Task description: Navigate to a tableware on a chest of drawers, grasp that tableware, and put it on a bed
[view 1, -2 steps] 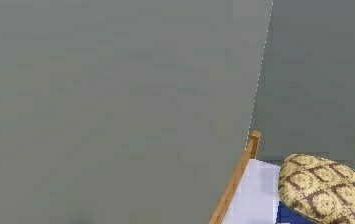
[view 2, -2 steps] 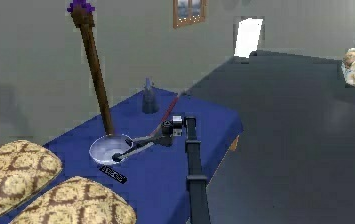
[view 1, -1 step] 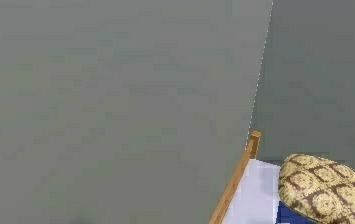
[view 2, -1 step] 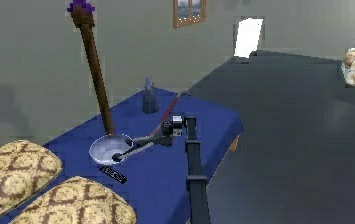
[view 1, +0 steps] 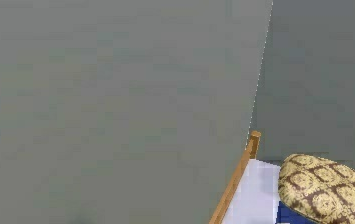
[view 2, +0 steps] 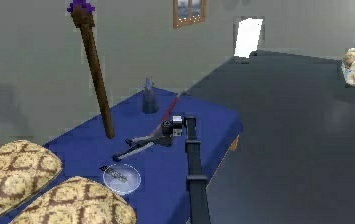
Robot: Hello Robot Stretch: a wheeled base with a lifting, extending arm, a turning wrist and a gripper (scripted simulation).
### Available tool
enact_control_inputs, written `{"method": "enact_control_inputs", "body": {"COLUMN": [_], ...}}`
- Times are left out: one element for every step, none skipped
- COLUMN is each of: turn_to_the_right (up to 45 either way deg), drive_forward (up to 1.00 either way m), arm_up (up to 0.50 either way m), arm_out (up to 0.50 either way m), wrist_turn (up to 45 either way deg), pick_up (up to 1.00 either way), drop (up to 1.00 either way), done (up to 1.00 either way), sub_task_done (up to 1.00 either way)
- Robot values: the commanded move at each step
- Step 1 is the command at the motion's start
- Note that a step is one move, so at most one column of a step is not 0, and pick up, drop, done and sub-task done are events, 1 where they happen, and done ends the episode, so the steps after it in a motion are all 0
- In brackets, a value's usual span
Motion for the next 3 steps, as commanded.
{"method": "enact_control_inputs", "body": {"turn_to_the_right": [0.0,0.0,0.0], "drive_forward": [0.0,0.0,0.0], "arm_up": [0.1,0.0,0.0], "arm_out": [0.0,-0.08,0.0], "wrist_turn": [0.0,0.0,0.0], "pick_up": [0.0,0.0,0.0], "drop": [0.0,0.0,0.0], "done": [0.0,0.0,1.0], "sub_task_done": [0.0,0.0,0.0]}}
